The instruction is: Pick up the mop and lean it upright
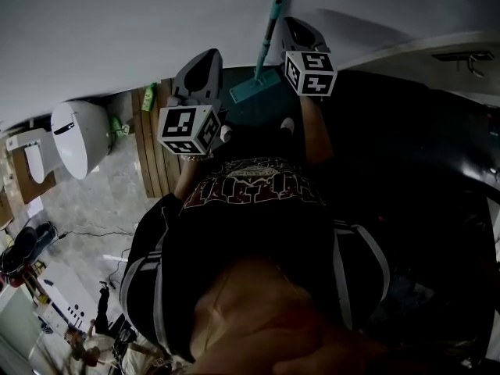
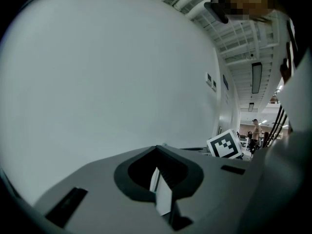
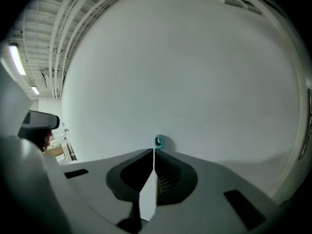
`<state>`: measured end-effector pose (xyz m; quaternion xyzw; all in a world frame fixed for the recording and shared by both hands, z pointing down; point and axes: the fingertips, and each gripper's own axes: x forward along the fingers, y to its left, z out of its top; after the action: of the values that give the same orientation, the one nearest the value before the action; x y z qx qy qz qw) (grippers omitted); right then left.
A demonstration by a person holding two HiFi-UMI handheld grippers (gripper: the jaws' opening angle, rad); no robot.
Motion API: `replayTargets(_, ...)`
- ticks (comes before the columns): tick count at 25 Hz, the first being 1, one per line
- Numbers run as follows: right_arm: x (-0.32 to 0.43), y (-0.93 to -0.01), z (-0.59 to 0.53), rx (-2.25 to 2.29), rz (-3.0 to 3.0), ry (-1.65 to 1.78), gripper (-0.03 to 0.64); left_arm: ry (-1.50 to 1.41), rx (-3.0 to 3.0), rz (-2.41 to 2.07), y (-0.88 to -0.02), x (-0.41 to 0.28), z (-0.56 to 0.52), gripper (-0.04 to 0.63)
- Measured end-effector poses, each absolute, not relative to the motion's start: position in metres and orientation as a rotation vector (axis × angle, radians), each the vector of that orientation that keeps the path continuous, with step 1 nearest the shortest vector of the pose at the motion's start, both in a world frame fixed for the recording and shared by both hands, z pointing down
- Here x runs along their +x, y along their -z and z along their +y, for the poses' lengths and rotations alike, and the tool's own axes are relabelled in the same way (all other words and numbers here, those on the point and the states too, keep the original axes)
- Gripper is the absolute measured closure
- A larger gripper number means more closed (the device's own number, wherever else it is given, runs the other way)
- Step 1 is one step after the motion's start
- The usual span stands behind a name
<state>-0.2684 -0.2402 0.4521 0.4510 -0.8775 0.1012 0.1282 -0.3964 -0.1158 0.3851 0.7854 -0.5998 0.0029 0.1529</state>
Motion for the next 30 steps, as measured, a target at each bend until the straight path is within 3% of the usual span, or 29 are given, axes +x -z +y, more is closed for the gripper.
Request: replayTargets(30, -0.208, -0.389, -0.147, 1.241, -2.641, -0.273, 0.598, -0.054, 2.382, -1.546, -0.380, -0.291, -0.130, 0.549)
